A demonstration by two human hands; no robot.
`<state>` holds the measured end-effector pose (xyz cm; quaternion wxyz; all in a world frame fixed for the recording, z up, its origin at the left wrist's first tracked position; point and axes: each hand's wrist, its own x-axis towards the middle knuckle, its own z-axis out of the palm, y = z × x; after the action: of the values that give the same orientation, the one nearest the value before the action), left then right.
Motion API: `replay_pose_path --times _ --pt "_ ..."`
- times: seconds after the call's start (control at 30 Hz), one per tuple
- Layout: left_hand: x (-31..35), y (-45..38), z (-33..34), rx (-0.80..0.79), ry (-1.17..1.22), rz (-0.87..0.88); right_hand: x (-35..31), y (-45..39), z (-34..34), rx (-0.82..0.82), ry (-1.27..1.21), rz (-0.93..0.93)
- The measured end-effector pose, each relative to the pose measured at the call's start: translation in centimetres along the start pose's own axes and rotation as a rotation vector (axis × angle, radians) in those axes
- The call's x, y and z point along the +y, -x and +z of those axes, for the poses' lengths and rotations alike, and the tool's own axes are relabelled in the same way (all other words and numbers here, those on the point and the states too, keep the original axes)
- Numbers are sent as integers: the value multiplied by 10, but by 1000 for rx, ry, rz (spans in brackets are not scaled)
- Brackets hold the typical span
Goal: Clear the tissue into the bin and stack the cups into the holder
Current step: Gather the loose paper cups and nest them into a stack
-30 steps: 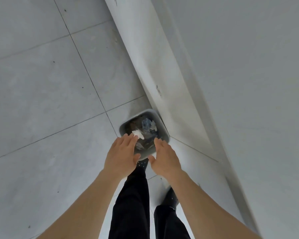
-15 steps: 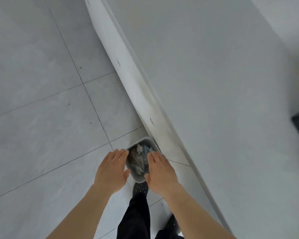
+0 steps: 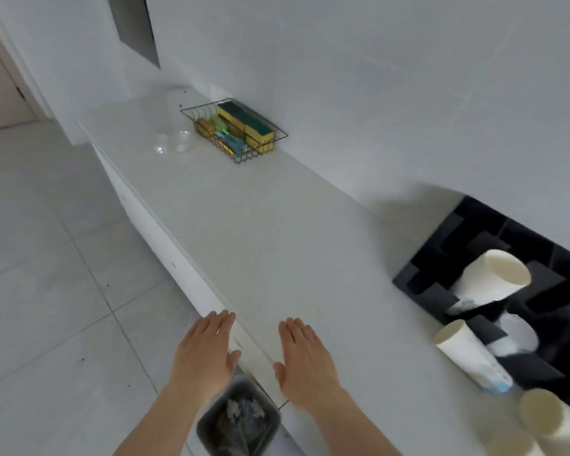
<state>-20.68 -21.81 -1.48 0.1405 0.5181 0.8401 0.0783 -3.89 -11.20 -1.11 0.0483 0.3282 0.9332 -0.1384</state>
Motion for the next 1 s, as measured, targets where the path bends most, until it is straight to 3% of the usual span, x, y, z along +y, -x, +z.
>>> replay_pose_path --times 0.23,0.57,0.77,1.0 --pt "116 -41 -8 1 -34 265 104 71 -50 148 -16 305" --pt "301 -44 25 0 -43 563 225 208 -69 306 -82 636" --pt "379 -30 48 0 -97 686 270 265 -64 325 -146 708" --pt "410 -22 77 -29 -167 740 295 291 -37 250 -212 724"
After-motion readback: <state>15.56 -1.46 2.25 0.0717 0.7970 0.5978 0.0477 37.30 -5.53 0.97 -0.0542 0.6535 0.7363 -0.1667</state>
